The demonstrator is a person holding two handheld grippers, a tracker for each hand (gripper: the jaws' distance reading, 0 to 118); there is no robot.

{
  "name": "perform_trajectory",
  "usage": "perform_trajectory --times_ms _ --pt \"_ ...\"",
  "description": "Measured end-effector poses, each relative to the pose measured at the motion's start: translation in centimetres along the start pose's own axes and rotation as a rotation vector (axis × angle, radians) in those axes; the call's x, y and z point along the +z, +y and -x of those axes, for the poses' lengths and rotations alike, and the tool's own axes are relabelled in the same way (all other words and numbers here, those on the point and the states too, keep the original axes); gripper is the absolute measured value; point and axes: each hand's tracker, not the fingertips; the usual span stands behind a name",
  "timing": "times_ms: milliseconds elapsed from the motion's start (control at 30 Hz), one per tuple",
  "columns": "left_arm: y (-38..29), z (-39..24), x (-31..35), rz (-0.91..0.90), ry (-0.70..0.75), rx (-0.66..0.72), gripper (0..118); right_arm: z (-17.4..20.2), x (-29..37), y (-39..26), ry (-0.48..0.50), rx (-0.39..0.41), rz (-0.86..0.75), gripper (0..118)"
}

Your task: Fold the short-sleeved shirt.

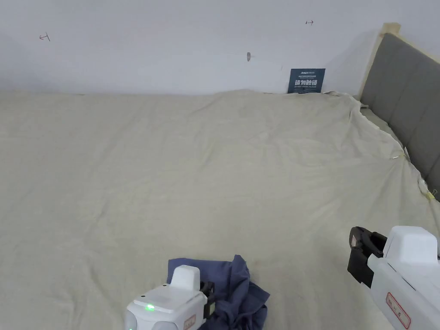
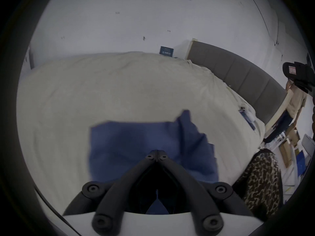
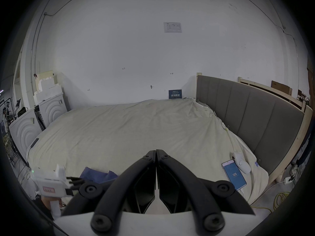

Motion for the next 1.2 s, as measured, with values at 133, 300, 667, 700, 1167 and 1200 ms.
perform_trajectory --times_ms 133,300,667,700,1167,1200 --pt "-0.8 -3.2 -2.6 0.023 0.002 -0.050 0 -0.9 0.2 -0.3 -0.019 -0.012 0.011 0" --pt "-0.7 -6.1 -4.2 0.035 -0.025 -0.075 0 -1.7 0.4 -0.3 -0.036 -0.017 0.018 0" --pt "1.4 -5.9 -1.5 -0.042 -0.040 -0.050 0 -1.6 0.7 0.4 -0.040 -0.009 -0.004 0" --pt "2.2 -5.7 -0.5 -0.075 -0.043 -0.041 0 -1.3 0.8 0.6 -0.037 -0.007 -0.013 0" --pt "11.6 -2.0 14.9 -0.551 0.180 -0.101 0 4.1 2.6 4.0 -0.004 0.032 -0.207 0" --pt "11.8 -1.6 15.8 -0.581 0.202 -0.098 0 4.5 2.7 4.2 -0.005 0.031 -0.223 0"
